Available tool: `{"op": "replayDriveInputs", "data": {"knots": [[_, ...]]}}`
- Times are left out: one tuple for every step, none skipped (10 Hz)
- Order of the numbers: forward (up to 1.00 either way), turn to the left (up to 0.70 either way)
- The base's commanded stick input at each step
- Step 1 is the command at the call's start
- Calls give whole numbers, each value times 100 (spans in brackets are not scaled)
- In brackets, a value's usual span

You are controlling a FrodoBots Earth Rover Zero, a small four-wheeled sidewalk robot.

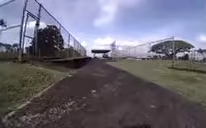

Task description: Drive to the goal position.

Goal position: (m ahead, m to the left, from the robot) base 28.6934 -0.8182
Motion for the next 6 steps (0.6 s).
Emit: {"op": "replayDriveInputs", "data": {"knots": [[85, 0], [85, 0], [85, 0], [85, 0], [85, 0], [85, 0]]}}
